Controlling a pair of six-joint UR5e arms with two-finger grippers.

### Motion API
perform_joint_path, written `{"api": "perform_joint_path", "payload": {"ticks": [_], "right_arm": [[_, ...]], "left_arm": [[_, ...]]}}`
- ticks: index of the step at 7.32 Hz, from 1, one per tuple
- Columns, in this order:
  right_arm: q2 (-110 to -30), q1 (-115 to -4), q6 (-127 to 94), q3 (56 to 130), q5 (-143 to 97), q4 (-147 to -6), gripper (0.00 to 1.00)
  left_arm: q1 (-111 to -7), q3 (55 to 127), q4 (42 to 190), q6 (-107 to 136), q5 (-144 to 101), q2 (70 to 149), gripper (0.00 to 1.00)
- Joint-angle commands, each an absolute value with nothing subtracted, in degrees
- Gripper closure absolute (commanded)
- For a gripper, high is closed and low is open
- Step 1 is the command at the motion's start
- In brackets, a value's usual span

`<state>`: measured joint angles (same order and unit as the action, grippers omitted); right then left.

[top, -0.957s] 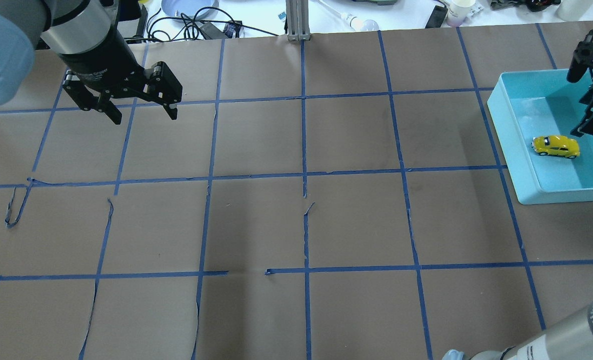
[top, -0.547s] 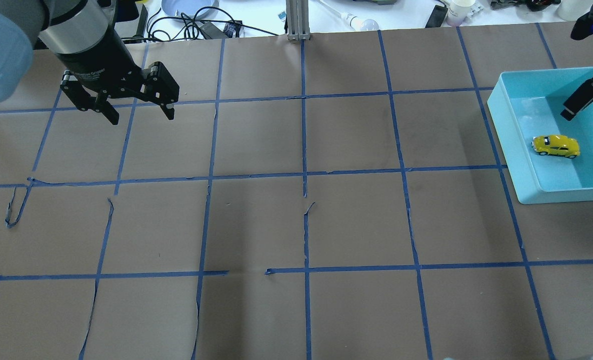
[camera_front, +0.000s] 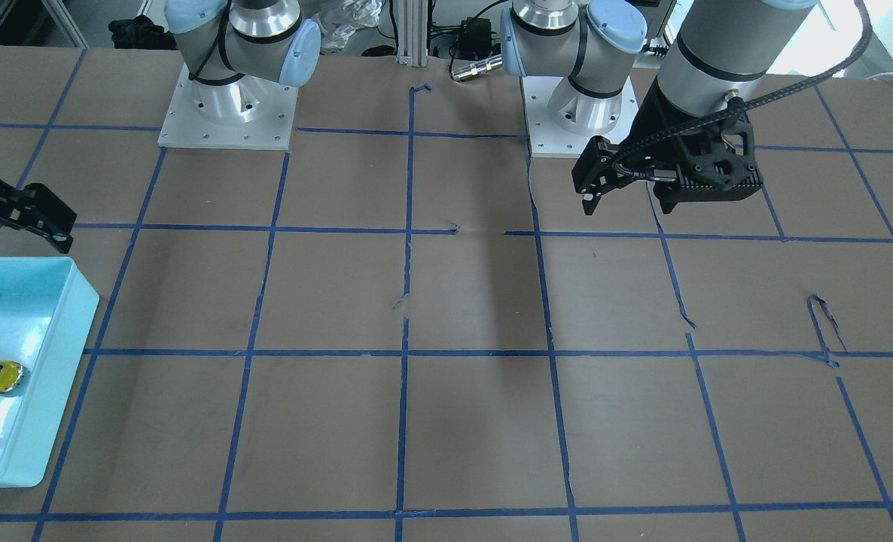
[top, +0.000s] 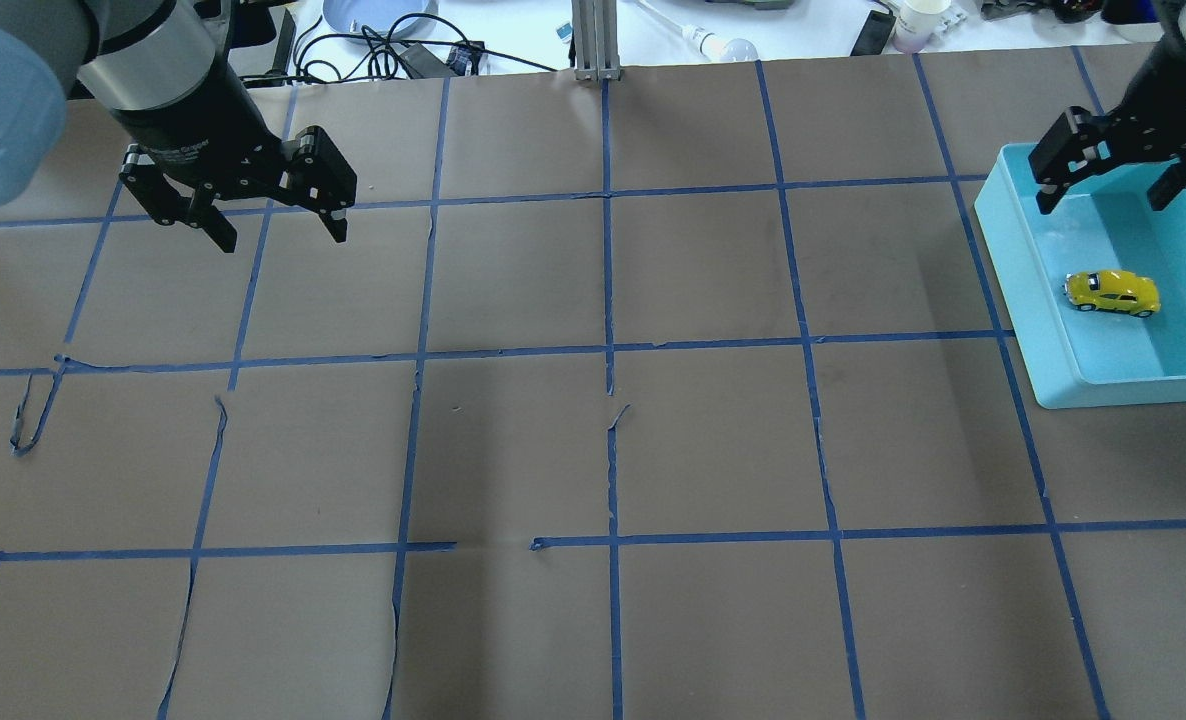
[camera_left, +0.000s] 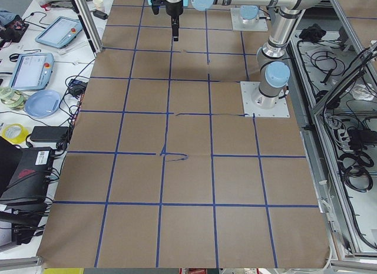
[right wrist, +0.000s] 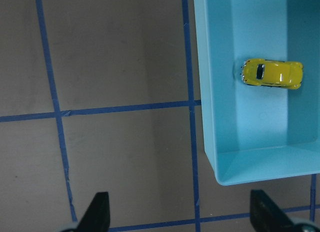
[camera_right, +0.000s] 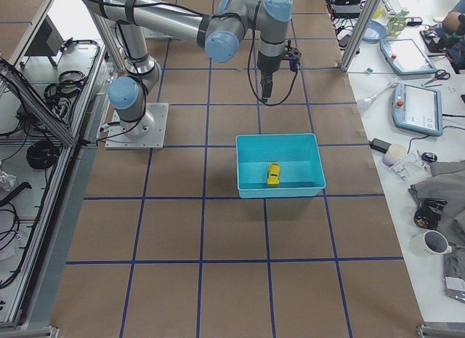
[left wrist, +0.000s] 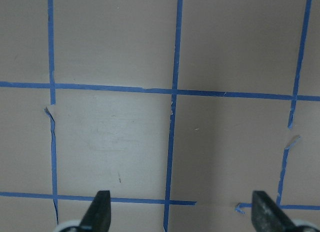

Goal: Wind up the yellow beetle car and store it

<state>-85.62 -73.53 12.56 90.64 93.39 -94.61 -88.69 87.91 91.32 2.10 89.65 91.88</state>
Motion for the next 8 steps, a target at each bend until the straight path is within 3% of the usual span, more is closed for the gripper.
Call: {"api": "perform_joint_path", "payload": {"ticks": [1, 5, 8], "right_arm": [[-87.4, -79.6, 10.0, 90.9, 92.6, -93.4, 0.0], [-88.1, -89.2, 1.3, 91.1, 92.7, -93.3, 0.0], [-89.5, -89.3, 1.3, 91.1, 92.6, -89.9, 0.0]], "left_arm": [[-88.7, 88.6, 91.2, 2.1, 89.6, 91.8, 0.0], [-88.8, 88.7, 91.2, 2.2, 89.5, 92.1, 0.0], [-88.8, 89.3, 91.3, 2.1, 89.7, 91.9, 0.0]]}}
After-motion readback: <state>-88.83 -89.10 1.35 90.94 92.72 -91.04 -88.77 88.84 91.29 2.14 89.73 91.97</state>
